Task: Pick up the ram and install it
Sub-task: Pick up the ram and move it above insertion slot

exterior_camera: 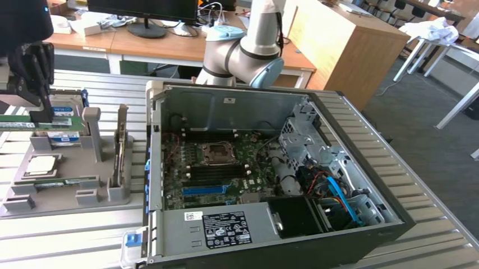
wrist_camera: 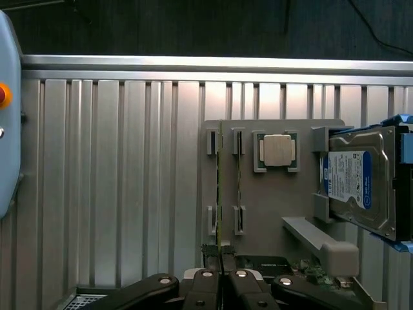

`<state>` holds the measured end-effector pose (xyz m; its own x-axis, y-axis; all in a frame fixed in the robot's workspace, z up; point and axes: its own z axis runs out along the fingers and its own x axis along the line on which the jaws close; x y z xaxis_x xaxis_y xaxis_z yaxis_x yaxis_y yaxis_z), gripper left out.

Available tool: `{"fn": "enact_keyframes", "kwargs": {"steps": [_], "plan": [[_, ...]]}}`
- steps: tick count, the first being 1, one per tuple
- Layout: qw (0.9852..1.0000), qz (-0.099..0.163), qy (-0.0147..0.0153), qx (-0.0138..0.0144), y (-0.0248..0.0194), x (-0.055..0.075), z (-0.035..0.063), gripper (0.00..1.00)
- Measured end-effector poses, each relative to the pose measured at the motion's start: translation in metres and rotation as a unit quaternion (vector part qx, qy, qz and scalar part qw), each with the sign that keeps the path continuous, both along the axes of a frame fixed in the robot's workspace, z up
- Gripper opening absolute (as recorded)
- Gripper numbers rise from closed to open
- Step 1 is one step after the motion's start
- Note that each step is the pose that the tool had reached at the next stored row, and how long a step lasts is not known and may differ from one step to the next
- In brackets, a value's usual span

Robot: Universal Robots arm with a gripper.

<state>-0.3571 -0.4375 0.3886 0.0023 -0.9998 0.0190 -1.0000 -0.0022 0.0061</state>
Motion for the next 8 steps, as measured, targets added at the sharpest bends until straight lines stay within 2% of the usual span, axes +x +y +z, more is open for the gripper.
{"fn": "enact_keyframes", "kwargs": {"steps": [8], "plan": [[1.0,0.0,0.0,0.0,0.0,0.013,0.0,0.12]]}}
